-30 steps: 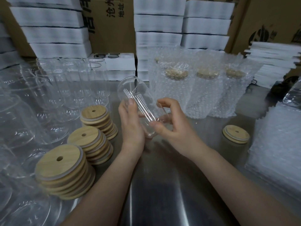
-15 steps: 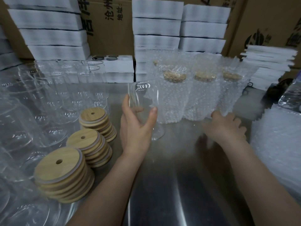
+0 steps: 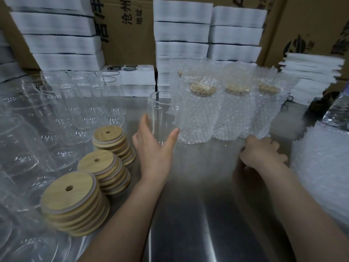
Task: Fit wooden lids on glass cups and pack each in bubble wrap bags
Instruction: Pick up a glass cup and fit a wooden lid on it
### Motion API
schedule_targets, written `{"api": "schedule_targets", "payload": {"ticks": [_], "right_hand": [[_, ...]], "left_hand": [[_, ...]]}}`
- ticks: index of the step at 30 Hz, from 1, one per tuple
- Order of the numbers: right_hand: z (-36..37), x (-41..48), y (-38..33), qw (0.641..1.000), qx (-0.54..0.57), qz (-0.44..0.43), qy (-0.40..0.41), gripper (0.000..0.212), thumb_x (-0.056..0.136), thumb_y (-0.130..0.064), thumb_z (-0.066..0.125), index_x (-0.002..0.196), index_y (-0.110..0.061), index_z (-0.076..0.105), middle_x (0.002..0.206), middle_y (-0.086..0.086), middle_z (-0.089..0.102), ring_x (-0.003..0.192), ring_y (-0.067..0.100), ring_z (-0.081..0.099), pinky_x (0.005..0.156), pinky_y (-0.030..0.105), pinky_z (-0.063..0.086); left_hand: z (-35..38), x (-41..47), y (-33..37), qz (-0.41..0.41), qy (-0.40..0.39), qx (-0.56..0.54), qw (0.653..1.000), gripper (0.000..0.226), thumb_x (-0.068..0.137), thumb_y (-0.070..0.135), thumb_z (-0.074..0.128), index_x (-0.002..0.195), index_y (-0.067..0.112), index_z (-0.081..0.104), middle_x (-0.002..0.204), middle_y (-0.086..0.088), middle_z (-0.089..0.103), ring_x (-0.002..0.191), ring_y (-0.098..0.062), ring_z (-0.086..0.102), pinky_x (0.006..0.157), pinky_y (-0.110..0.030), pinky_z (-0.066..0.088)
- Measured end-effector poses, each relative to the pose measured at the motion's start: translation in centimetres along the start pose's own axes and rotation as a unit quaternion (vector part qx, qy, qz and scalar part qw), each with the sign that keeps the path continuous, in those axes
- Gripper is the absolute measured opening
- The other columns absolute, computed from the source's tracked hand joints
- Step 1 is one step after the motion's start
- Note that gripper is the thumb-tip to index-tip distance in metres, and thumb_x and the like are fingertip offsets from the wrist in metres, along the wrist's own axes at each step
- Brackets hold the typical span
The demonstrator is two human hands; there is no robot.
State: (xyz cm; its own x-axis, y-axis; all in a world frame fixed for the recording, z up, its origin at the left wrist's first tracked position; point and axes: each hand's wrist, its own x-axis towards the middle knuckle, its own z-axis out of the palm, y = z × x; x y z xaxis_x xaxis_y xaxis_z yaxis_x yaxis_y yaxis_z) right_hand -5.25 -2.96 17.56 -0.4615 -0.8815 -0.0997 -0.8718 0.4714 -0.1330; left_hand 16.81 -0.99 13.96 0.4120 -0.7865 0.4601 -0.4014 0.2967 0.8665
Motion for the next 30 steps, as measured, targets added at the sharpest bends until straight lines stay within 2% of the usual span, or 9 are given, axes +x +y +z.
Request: {"api": "schedule_targets", "payload": {"ticks": [6,8,11,16,18,20,22,24,30], "right_hand": [[0.5,-0.8,-0.8,0.998,0.000,-0.063,0.031,0.039,0.093,-0.028,0.054,0.129,-0.015,0.048,0.135,0.021,0.044,0.127,0.042,0.041,0.104,0.044,0.035],[0.4,-1.2,-1.2,0.994,0.036,-0.090,0.056,0.040,0.093,-0.033,0.053,0.128,-0.014,0.050,0.132,0.021,0.050,0.124,0.042,0.046,0.100,0.043,0.038],[0.4,-1.6,-2.1,0.972,0.144,-0.158,0.097,0.040,0.093,-0.036,0.051,0.127,-0.014,0.053,0.124,0.017,0.059,0.118,0.039,0.052,0.094,0.041,0.041],[1.1,-3.1,-4.6,0.838,0.515,-0.178,-0.002,0.019,0.096,-0.029,0.048,0.089,-0.019,0.062,0.084,0.003,0.059,0.079,0.022,0.056,0.064,0.038,0.051],[1.2,-3.7,-5.3,0.785,0.599,-0.134,-0.085,0.022,0.097,-0.032,0.046,0.093,-0.020,0.064,0.087,0.007,0.061,0.074,0.021,0.058,0.049,0.030,0.049],[1.0,-4.1,-5.5,0.742,0.645,-0.113,-0.148,0.029,0.099,-0.036,0.043,0.103,-0.018,0.065,0.089,0.013,0.065,0.070,0.024,0.061,0.042,0.028,0.047],[0.9,-4.4,-5.6,0.705,0.673,-0.113,-0.194,0.039,0.102,-0.040,0.038,0.109,-0.012,0.063,0.086,0.017,0.069,0.065,0.027,0.063,0.040,0.028,0.046],[1.1,-4.6,-5.7,0.672,0.697,-0.114,-0.222,0.045,0.104,-0.043,0.035,0.112,-0.008,0.062,0.084,0.017,0.070,0.065,0.028,0.065,0.043,0.030,0.049],[1.6,-4.7,-5.5,0.549,0.768,-0.090,-0.316,0.056,0.100,-0.053,0.037,0.101,-0.012,0.075,0.092,0.008,0.076,0.080,0.019,0.074,0.056,0.030,0.058]], "left_hand": [[-0.1,0.2,0.2,-0.015,0.013,-0.008,1.000,0.082,0.087,0.037,0.070,0.151,0.010,0.027,0.149,-0.008,0.042,0.137,-0.024,0.031,0.115,-0.036,0.025],[-0.1,0.2,0.3,-0.012,0.010,-0.002,1.000,0.082,0.089,0.036,0.068,0.152,0.009,0.025,0.152,-0.009,0.038,0.140,-0.026,0.030,0.117,-0.043,0.025],[-0.1,0.0,0.5,-0.006,0.008,0.015,1.000,0.088,0.091,0.035,0.066,0.156,0.011,0.012,0.161,-0.009,0.023,0.147,-0.023,0.018,0.122,-0.037,0.014],[-0.2,-0.4,1.0,0.060,0.022,0.067,0.996,0.090,0.092,0.023,0.065,0.156,0.008,0.003,0.163,-0.010,0.011,0.150,-0.021,0.008,0.121,-0.028,0.003],[-0.3,-0.6,1.5,0.095,0.034,0.097,0.990,0.088,0.090,0.018,0.064,0.155,0.005,0.006,0.162,-0.015,0.010,0.151,-0.025,0.007,0.121,-0.027,-0.001],[-0.3,-0.9,2.2,0.126,0.052,0.119,0.983,0.082,0.088,0.014,0.065,0.153,0.002,0.015,0.160,-0.021,0.012,0.149,-0.032,0.010,0.124,-0.041,0.006],[-0.3,-1.1,2.8,0.180,0.071,0.129,0.973,0.074,0.085,0.008,0.065,0.148,-0.002,0.028,0.156,-0.027,0.019,0.146,-0.038,0.019,0.117,-0.059,0.021],[-0.3,-1.4,3.3,0.255,0.070,0.126,0.956,0.063,0.083,0.004,0.062,0.140,-0.005,0.040,0.151,-0.030,0.028,0.142,-0.042,0.028,0.109,-0.063,0.031],[0.7,-3.2,4.4,0.303,-0.130,0.110,0.938,0.054,0.090,0.012,0.053,0.143,0.000,0.044,0.153,-0.014,0.039,0.148,-0.026,0.025,0.120,-0.041,0.026]]}}
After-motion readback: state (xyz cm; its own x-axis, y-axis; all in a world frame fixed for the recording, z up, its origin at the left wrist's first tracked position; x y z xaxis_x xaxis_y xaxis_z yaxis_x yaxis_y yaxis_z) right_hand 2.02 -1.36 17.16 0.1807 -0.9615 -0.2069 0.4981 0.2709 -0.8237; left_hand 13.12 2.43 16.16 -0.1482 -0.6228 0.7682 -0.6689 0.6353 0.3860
